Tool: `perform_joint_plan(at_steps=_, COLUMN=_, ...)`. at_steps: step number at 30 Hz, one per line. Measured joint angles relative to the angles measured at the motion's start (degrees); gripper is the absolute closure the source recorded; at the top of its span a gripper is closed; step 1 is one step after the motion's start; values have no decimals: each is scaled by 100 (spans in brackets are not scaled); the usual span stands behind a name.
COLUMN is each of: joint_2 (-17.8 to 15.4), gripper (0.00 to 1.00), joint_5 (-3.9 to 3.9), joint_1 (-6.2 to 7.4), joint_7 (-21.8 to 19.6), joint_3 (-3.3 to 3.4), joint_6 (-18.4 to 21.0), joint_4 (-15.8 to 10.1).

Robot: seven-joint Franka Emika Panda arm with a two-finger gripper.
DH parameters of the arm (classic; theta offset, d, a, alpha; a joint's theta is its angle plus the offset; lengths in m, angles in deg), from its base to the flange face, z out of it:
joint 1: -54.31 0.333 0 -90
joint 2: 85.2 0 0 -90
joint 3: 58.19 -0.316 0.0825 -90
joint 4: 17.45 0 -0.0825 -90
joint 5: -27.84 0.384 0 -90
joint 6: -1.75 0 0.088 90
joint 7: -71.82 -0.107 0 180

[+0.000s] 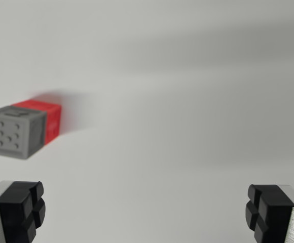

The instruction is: Destack cube

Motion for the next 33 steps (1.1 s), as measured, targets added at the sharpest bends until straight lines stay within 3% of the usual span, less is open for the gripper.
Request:
perform_joint_plan(at_steps=16, joint_2=221, gripper=0, joint_5=-48, joint_1=269, joint_7=-485, joint_3=-53, joint_6=-313, joint_4=-177)
perform_joint_plan(at_steps=33, joint_2=621, gripper=0, joint_5=-111, joint_1=643, joint_7=-1138, joint_3=-109, joint_6=-708, joint_4=-287)
